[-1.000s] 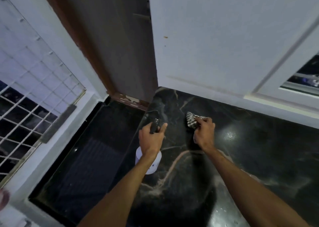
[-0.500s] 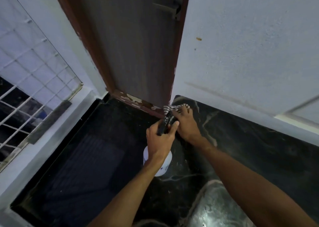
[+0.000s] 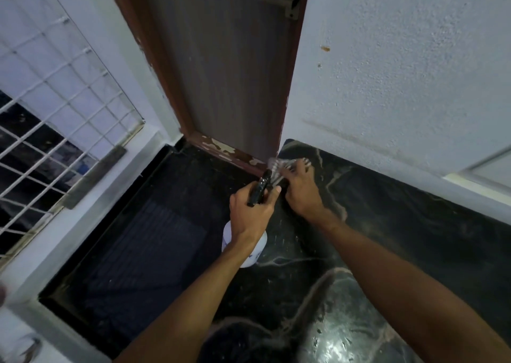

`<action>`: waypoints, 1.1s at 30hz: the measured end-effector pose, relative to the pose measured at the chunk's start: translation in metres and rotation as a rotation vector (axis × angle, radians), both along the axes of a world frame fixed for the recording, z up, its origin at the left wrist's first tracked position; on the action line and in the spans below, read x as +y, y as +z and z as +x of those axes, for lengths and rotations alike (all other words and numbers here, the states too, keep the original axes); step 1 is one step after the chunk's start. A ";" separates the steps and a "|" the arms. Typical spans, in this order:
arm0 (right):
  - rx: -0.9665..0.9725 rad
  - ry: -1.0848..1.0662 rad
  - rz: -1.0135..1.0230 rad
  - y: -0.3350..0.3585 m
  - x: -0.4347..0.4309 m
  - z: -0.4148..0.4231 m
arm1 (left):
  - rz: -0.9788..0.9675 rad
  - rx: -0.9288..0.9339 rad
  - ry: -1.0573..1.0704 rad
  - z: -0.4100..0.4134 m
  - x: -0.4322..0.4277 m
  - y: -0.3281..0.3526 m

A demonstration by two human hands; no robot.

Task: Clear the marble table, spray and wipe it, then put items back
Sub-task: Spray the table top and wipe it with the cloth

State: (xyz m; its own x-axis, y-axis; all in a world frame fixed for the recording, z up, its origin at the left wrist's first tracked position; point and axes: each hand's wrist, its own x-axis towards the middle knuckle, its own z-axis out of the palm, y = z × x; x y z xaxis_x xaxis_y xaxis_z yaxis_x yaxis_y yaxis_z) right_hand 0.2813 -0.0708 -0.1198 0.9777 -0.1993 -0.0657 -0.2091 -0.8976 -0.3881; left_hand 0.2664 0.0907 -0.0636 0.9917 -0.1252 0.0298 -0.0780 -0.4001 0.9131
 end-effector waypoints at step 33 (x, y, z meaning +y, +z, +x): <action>0.009 0.115 0.121 0.005 0.029 -0.197 | -0.011 0.255 0.520 -0.268 0.074 -0.002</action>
